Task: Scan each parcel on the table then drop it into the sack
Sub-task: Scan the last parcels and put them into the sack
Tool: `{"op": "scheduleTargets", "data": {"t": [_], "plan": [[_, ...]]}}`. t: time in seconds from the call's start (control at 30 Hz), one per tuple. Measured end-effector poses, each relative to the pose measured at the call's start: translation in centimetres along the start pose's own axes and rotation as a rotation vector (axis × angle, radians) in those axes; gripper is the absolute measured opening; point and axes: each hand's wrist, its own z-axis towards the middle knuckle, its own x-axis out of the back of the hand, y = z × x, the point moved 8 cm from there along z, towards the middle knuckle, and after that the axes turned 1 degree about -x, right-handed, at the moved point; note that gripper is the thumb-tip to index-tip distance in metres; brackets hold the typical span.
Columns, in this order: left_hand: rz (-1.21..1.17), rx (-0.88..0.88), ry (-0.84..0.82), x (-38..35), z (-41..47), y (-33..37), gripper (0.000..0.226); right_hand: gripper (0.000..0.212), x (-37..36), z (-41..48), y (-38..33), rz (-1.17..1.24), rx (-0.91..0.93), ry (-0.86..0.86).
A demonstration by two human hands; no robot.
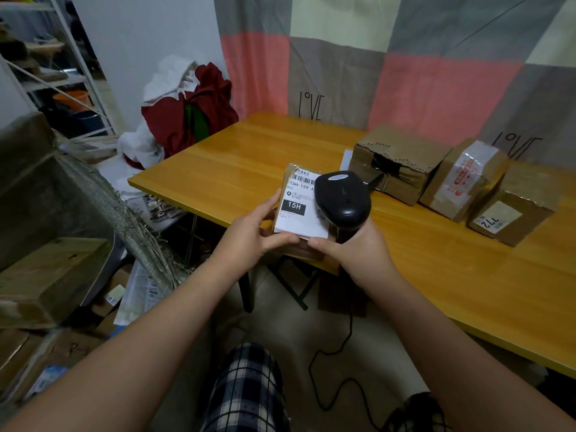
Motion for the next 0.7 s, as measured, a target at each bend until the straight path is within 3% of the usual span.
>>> {"op": "scheduleTargets", "data": {"t": [0.07,0.2,0.33,0.47,0.5,0.6,0.63,0.7], "plan": [[-0.013,-0.016,0.022,0.3,0.1,-0.1,0.07,0.076,0.2,0.1,0.1,-0.005,-0.009,0.007],[-0.259,0.02,0.013,0.0,0.1,-0.9,0.052,0.056,0.5,0.1,0.2,0.063,-0.029,0.016],[-0.532,0.224,0.002,0.0,0.3,-1.1,0.051,0.043,1.0,-0.6,-0.1,0.231,-0.038,-0.083],[-0.423,0.244,0.012,0.4,1.7,0.0,0.042,0.036,0.5,-1.1,-0.7,0.368,-0.045,-0.134],[-0.389,0.234,-0.001,0.6,2.0,0.4,0.05,0.036,0.5,-1.0,-0.7,0.389,-0.045,-0.112],[-0.284,0.152,-0.138,0.6,3.0,1.3,0.109,0.034,0.7,-0.5,-1.0,0.377,-0.039,-0.065],[-0.254,0.114,-0.176,0.5,3.1,1.6,0.112,0.035,0.7,-0.4,-1.1,0.351,-0.033,-0.064],[-0.237,0.073,-0.146,1.0,3.7,2.3,0.096,0.04,0.5,-0.2,-1.2,0.303,-0.02,-0.063]]}}
